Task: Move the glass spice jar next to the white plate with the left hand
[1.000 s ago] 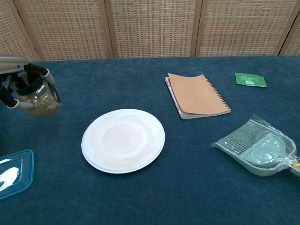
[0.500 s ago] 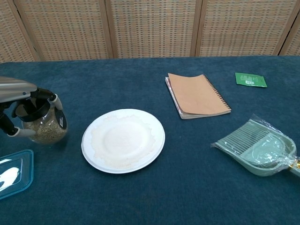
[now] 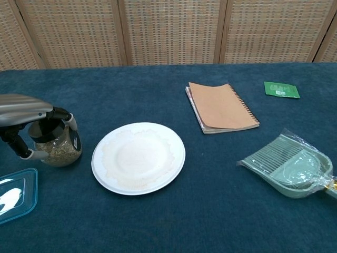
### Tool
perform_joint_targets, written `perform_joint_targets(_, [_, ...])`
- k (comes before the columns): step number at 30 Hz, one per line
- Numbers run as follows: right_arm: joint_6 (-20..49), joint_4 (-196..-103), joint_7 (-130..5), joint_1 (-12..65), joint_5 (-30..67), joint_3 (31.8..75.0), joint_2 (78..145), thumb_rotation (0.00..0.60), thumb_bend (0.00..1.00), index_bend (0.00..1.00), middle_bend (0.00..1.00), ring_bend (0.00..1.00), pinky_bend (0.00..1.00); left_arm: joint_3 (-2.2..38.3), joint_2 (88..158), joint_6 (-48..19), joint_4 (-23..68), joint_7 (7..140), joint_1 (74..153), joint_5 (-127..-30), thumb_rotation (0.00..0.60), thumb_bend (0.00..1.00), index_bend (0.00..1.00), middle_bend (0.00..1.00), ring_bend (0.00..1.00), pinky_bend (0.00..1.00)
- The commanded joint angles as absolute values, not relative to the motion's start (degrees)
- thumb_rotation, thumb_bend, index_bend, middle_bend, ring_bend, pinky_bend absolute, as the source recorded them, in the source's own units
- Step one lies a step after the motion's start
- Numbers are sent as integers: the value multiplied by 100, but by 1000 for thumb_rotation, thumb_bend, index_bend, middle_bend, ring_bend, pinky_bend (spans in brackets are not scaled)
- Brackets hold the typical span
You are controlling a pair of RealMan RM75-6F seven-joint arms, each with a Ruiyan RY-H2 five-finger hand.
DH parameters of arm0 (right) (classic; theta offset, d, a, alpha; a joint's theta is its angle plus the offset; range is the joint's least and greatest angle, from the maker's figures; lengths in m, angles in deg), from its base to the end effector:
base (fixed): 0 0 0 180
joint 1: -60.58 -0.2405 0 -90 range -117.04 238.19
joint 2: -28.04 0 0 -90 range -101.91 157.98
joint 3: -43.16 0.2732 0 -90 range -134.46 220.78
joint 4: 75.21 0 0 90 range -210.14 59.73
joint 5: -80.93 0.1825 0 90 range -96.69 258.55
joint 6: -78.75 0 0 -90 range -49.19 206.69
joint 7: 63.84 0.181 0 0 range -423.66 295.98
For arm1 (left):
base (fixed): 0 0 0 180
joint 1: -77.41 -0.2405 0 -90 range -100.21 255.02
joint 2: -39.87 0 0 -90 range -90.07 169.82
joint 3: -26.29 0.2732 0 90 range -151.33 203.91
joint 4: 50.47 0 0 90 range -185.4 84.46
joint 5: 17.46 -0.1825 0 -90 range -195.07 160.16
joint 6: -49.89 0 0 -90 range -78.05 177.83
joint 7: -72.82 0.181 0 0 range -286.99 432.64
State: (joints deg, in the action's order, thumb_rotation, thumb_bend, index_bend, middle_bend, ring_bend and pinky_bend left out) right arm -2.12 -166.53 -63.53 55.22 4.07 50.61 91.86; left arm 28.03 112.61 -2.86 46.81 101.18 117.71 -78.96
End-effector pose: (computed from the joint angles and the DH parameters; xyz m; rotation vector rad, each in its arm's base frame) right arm -0.3398 -0.2328 0.2083 1.2452 -0.9521 0.8436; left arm -0.2141 0.3356 0.0423 -2.0353 -0.8511 -0.5480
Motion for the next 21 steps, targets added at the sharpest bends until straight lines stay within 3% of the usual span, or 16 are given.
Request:
perform_joint_targets(1, [-220, -16651, -6347, 5525, 404, 5063, 9187, 600, 32, 96, 0, 0, 140, 2839, 11204, -136, 4715, 10103, 11809, -7862, 600, 433, 269, 14, 8, 201])
perform_joint_targets(6, [-226, -16648, -6353, 5526, 390, 5057, 9194, 600, 31, 95, 0, 0, 140, 2852, 11027, -22, 4850, 10025, 11837, -7881, 600, 378, 72, 0, 0, 77])
perform_joint_targets(14, [-236, -16658, -6389, 5529, 373, 5044, 9197, 600, 31, 96, 0, 0, 140, 2681, 10733, -359, 5119, 9358, 11600, -8149, 600, 373, 30, 0, 0, 13])
perform_joint_targets(21, [-233, -16652, -6438, 5520, 360, 5035, 9220, 600, 30, 96, 0, 0, 135, 2614, 10258, -1522, 5542, 8470, 10908, -9024, 600, 359, 0, 0, 0, 7])
